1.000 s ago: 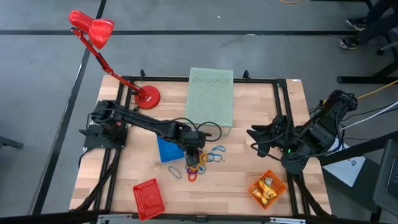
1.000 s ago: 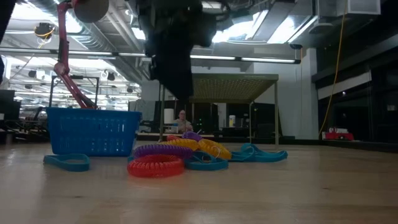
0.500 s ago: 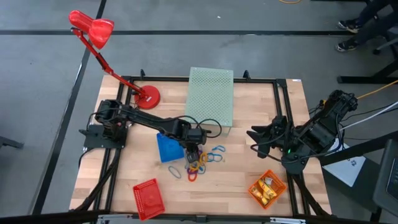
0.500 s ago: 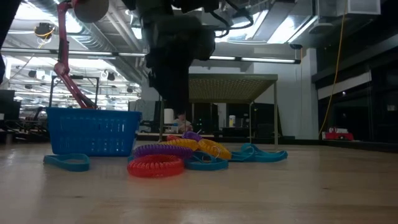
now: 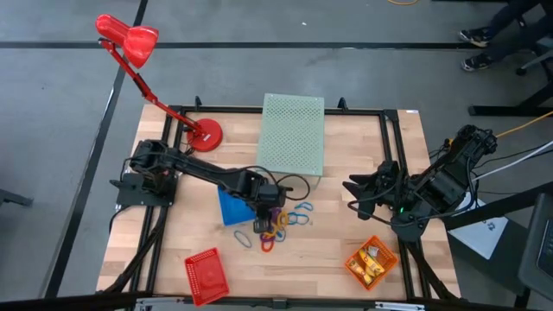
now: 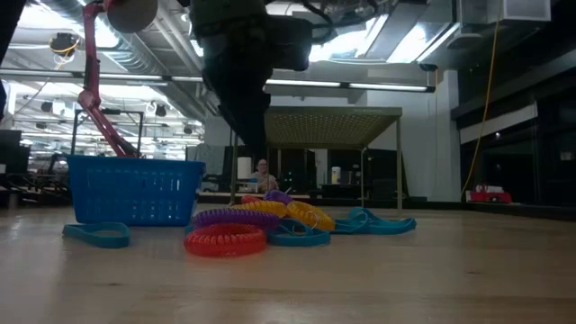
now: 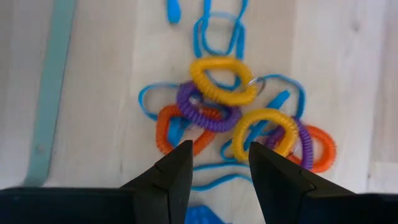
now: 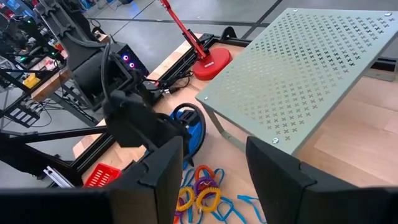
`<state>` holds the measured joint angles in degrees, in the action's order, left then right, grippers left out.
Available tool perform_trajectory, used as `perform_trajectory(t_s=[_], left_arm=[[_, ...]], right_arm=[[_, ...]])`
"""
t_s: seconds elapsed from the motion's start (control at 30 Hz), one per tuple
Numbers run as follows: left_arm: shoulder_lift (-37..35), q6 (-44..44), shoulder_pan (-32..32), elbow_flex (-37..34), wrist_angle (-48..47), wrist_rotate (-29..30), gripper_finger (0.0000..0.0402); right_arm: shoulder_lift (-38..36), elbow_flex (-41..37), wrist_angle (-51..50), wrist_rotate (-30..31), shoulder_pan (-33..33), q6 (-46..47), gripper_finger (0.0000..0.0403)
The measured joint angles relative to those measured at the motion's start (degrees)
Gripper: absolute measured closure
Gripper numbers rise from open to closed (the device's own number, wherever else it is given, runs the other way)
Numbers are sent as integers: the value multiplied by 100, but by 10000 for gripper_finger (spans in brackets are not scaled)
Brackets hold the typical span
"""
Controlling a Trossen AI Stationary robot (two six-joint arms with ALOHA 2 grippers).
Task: Pick & Place Office Desk Supplies
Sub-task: Put the yellow spring keychain into the red basket
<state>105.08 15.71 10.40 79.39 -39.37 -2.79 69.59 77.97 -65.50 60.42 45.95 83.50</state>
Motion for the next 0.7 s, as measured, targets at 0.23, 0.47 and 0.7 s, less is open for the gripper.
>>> perform_trajectory(t_s=[0.23,0.47,0.7], left_arm=[[36,-197,49,-39,48,-510,249],[328,-107,188,-41,263,-813,249],[685,89,237,-43,308,-604,249]], right_arm=[[2,0,1,3,-4,2,225],[2,1,2,17,-15,0,225],[2,2,2,15,-15,3,225]])
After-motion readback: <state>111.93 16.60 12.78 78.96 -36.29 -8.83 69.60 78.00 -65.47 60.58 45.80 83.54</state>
